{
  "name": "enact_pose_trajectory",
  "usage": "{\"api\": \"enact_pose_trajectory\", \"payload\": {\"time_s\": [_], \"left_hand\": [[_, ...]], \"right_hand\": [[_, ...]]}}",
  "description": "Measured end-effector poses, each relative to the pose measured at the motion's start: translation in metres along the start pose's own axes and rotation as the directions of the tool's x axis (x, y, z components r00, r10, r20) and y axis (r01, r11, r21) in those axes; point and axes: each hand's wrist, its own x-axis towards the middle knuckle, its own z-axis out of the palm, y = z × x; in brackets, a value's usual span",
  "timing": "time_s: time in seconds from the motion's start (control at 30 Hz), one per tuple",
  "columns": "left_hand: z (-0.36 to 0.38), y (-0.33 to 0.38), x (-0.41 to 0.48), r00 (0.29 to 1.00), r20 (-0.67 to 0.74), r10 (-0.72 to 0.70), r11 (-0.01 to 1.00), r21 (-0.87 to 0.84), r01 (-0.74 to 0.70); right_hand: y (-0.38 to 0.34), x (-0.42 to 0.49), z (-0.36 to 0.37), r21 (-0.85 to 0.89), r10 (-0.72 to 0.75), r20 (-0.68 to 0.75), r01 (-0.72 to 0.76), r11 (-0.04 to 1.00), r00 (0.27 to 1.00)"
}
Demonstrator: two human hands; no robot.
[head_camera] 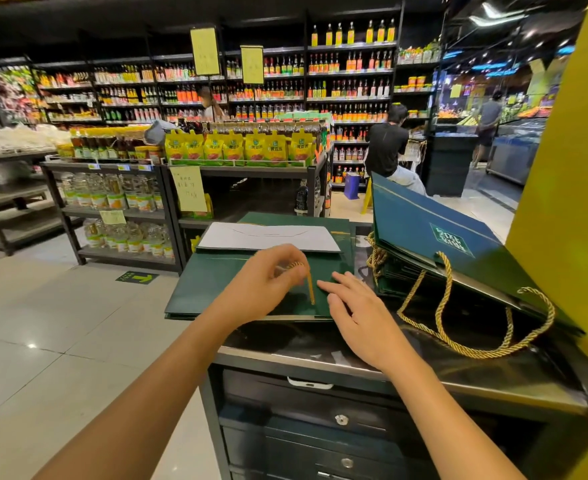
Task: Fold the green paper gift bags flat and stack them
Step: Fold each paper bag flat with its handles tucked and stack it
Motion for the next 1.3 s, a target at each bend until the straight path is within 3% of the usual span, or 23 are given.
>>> {"api": "enact_pose_trajectory", "payload": {"time_s": [0.07, 0.17, 0.3, 0.37, 0.43, 0.5, 0.57, 0.67, 0.83, 0.9, 1.03, 1.2, 1.3], "left_hand": [[-0.006, 0.004, 0.001, 0.993, -0.086, -0.081, 0.966, -0.254, 0.057], [-0.012, 0.007, 0.002, 0.955, -0.108, -0.275, 0.786, -0.597, 0.159], [-0.012, 0.002, 0.0, 0.936, -0.037, -0.35, 0.554, -0.814, 0.175], [-0.011, 0.001, -0.001, 0.933, -0.031, -0.358, 0.512, -0.842, 0.169], [-0.011, 0.001, -0.002, 0.933, -0.06, -0.354, 0.587, -0.791, 0.172], [-0.018, 0.001, -0.004, 0.941, -0.141, -0.309, 0.809, -0.559, 0.182], [-0.03, 0.0, -0.008, 0.959, -0.178, -0.223, 0.945, -0.28, 0.168], [-0.053, -0.007, -0.018, 0.984, -0.112, -0.14, 0.989, 0.031, 0.145], [-0.088, -0.03, -0.043, 0.971, 0.156, -0.18, 0.925, 0.363, 0.113], [-0.09, -0.037, -0.048, 0.963, 0.204, -0.174, 0.899, 0.433, 0.07], [-0.081, -0.039, -0.049, 0.986, 0.13, -0.1, 0.875, 0.484, 0.025], [-0.072, -0.045, -0.05, 0.996, 0.086, -0.009, 0.894, 0.446, -0.031], [-0.066, -0.047, -0.052, 0.999, -0.01, -0.036, 0.946, 0.321, 0.038]], "right_hand": [[-0.001, 0.0, 0.0, 0.006, 0.005, -0.002, -0.005, 1.0, 1.0], [-0.002, 0.0, -0.001, 0.008, 0.005, -0.008, -0.005, 1.0, 1.0], [-0.003, 0.0, -0.002, 0.009, 0.005, -0.015, -0.005, 1.0, 1.0], [-0.003, -0.001, -0.002, 0.007, 0.007, -0.008, -0.007, 1.0, 1.0], [-0.003, -0.002, -0.002, 0.008, 0.008, 0.001, -0.008, 1.0, 1.0], [-0.003, -0.002, -0.001, 0.007, 0.007, 0.003, -0.007, 1.0, 1.0], [-0.003, -0.002, -0.001, 0.009, 0.007, 0.006, -0.007, 1.0, 1.0], [-0.003, -0.002, -0.002, 0.016, 0.008, 0.009, -0.009, 1.0, 1.0], [-0.004, 0.0, -0.001, 0.024, 0.003, 0.002, -0.003, 1.0, 1.0], [-0.004, 0.0, -0.002, 0.019, 0.001, 0.008, -0.001, 1.0, 1.0], [-0.004, -0.002, -0.003, 0.02, 0.003, 0.014, -0.004, 1.0, 1.0], [-0.004, -0.003, -0.003, 0.017, 0.0, 0.011, 0.0, 1.0, 1.0], [-0.004, -0.003, -0.003, 0.023, 0.0, 0.009, 0.0, 1.0, 1.0]]}}
